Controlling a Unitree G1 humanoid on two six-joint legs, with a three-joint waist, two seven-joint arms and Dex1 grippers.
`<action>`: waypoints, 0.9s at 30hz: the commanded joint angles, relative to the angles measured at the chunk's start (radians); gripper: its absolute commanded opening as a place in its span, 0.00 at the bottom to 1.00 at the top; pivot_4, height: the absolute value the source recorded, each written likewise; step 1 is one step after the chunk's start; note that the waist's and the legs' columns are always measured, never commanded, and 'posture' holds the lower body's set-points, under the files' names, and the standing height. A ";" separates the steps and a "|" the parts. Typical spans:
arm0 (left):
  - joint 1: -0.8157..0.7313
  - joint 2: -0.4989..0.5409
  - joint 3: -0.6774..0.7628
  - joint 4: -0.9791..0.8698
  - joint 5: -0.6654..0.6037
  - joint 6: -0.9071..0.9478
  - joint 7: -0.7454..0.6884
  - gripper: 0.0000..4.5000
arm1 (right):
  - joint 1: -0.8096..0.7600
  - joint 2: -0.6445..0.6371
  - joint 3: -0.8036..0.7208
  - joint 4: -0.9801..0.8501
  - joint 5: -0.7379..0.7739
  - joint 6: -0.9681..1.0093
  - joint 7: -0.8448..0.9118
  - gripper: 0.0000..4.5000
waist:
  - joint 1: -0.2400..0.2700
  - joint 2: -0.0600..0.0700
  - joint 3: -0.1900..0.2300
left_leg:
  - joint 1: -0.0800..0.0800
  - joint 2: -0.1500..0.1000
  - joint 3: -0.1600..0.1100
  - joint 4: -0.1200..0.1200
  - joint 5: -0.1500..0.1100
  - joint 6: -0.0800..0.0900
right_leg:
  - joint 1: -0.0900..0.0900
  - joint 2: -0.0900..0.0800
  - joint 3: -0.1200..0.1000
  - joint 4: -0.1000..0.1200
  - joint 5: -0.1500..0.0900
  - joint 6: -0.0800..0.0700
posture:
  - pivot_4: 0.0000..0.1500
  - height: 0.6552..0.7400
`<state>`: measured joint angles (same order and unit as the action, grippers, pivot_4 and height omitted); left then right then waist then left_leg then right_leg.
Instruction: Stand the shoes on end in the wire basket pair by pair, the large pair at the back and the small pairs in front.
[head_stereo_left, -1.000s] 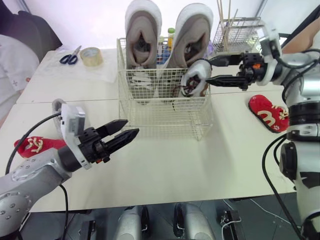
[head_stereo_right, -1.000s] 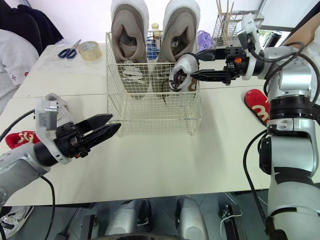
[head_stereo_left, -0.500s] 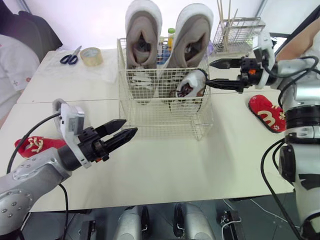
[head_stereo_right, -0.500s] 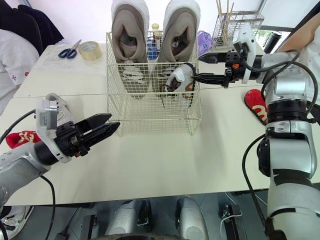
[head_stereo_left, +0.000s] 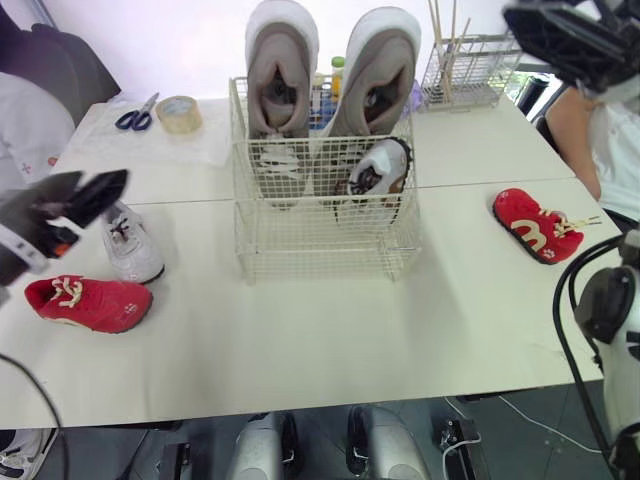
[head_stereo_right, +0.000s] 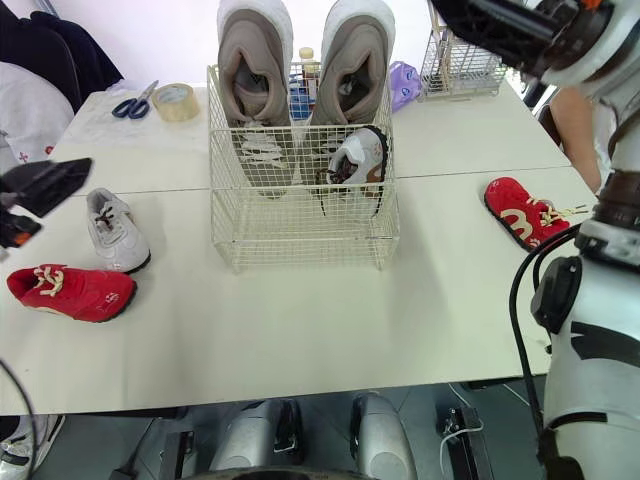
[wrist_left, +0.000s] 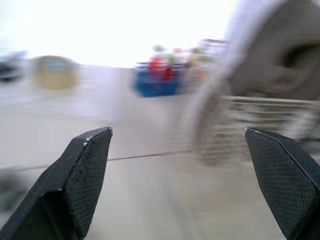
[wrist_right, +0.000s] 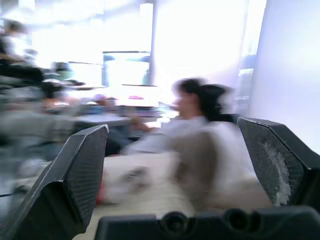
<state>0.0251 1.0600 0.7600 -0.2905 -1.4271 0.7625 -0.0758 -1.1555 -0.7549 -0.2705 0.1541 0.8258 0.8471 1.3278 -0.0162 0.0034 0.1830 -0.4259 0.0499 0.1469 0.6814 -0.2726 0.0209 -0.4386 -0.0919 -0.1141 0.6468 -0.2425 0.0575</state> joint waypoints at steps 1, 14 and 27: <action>0.002 0.044 0.049 0.214 0.103 0.047 -0.106 1.00 | 0.126 0.039 0.130 -0.292 0.091 0.090 -0.005 1.00 | 0.000 -0.001 -0.001 | 0.000 0.000 0.000 0.000 0.000 0.000 | 0.000 0.000 0.000 0.000 0.000 0.000 | 1.00 1.00; -0.563 0.170 -0.461 1.147 0.603 0.159 -0.748 1.00 | 0.261 -0.012 0.371 -0.511 -0.055 -0.013 0.024 1.00 | 0.023 -0.008 -0.002 | -0.002 -0.001 0.007 0.000 -0.001 0.001 | -0.005 -0.001 -0.001 0.001 0.000 0.000 | 1.00 1.00; -1.003 -0.054 -0.655 1.548 1.074 -0.119 -0.823 0.88 | 0.319 -0.065 0.345 -0.589 -0.045 0.028 -0.070 1.00 | 0.017 -0.017 -0.001 | -0.002 0.000 0.010 0.002 -0.001 0.002 | -0.005 -0.001 0.001 0.002 0.000 0.001 | 1.00 1.00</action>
<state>-0.9554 1.0022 0.0984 1.2408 -0.3916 0.6779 -0.9158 -0.8354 -0.8070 0.1070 -0.4049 0.7694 0.8765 1.2680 0.0012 -0.0132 0.1818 -0.4279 0.0498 0.1568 0.6834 -0.2740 0.0234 -0.4439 -0.0933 -0.1133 0.6490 -0.2422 0.0582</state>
